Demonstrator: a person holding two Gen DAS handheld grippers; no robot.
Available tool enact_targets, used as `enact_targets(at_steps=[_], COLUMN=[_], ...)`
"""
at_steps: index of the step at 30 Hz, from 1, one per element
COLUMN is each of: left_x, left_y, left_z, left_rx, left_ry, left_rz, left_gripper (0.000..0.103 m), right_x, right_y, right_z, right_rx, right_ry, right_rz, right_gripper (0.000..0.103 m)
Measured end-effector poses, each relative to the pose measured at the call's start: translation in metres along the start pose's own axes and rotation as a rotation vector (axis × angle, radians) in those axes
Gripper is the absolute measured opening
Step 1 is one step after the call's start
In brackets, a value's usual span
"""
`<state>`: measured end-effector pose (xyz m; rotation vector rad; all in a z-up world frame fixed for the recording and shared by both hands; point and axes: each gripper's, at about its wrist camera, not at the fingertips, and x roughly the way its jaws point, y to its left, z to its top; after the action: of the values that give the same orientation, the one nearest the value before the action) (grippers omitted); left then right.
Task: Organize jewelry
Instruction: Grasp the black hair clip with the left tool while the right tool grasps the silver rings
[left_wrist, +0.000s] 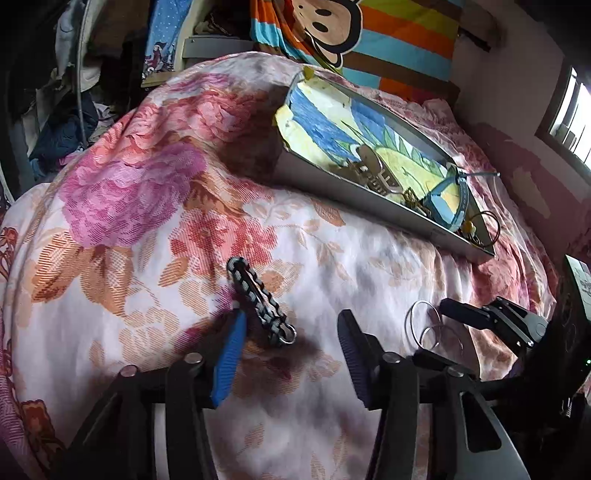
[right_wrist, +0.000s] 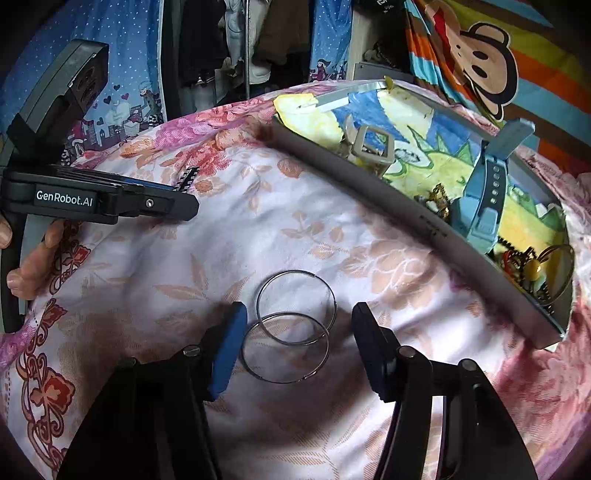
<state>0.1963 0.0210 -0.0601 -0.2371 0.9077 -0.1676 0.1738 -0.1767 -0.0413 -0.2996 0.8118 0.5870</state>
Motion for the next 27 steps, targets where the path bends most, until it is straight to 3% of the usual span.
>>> enact_targets(at_steps=[6, 13, 27], left_x=[0.003, 0.007, -0.005], left_y=[0.0, 0.005, -0.019], left_z=[-0.002, -0.002, -0.012], left_rx=[0.003, -0.025, 0.024], left_ry=[0.011, 0.027, -0.005], left_rz=[-0.012, 0.003, -0.071], left_gripper=[0.042, 0.017, 0.016], right_x=[0.004, -0.001, -0.026], right_y=[-0.001, 0.006, 0.006], right_z=[-0.003, -0.008, -0.012], right_rx=[0.02, 0.033, 0.052], right_ry=[0.003, -0.012, -0.104], right_rz=[0.025, -0.024, -0.137], right_gripper=[0.045, 0.039, 0.038])
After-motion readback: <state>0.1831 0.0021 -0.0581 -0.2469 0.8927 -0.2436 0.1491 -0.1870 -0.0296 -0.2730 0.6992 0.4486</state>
